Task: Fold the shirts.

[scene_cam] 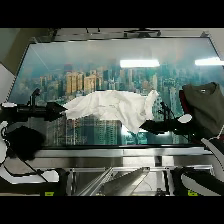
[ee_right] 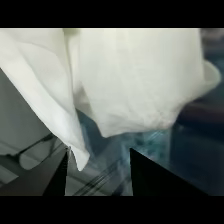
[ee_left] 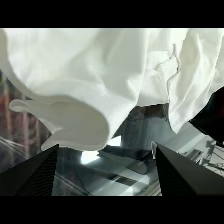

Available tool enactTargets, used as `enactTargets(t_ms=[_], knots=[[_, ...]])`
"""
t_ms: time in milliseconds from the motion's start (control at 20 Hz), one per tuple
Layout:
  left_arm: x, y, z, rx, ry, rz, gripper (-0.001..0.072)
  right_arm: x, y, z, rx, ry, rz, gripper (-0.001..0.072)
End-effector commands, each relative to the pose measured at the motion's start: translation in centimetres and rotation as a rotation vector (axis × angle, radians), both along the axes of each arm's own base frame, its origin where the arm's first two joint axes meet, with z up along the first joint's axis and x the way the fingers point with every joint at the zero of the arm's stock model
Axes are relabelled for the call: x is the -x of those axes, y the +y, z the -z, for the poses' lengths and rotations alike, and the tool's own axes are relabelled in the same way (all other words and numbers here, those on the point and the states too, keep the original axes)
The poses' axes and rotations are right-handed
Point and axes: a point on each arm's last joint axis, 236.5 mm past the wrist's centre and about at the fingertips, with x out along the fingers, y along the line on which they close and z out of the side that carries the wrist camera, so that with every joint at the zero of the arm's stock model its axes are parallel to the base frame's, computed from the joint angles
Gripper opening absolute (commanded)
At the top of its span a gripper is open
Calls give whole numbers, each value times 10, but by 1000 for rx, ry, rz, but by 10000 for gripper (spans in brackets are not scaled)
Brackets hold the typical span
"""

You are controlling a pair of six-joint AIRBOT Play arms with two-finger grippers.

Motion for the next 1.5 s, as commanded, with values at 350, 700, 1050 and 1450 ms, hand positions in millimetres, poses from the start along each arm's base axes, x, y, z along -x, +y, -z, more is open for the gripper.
enactTargets(t_ms=[350, 700, 1050, 1450], knots=[[13, -38, 37, 29, 83, 102, 628, -24, 32, -14, -179, -69, 49, 425], [5, -49, 24, 114, 56, 112, 14, -27, 61, -39, -275, -154, -15, 18], [-29, -72, -278, 820, -617, 102, 4, -81, 34, -280, -482, -672, -85, 17], [187, -50, -567, 1058, -1566, 372, 15, 54, -15, -625, -63, -1667, -127, 16]])
